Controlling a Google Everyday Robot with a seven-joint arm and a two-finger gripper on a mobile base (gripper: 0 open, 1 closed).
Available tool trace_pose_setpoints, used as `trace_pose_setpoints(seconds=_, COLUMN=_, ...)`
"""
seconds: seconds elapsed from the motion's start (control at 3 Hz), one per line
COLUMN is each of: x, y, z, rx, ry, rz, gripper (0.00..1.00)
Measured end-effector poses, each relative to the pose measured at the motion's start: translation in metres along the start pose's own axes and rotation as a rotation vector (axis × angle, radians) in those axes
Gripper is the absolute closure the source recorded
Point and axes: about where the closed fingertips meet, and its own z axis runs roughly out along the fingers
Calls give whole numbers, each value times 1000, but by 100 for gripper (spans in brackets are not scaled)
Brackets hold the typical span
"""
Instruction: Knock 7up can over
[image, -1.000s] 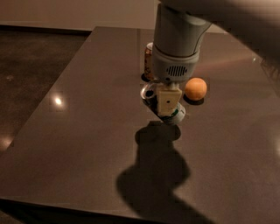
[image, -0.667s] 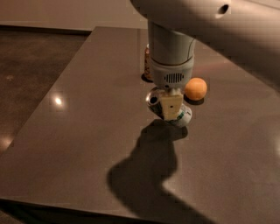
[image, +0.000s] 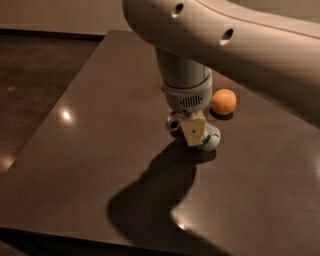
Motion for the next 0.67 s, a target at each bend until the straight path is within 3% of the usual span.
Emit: trace_pose_setpoints(seconds=0.67, x=-21, y=17, z=6, rx=-12, ry=16, rz=-47, gripper=10)
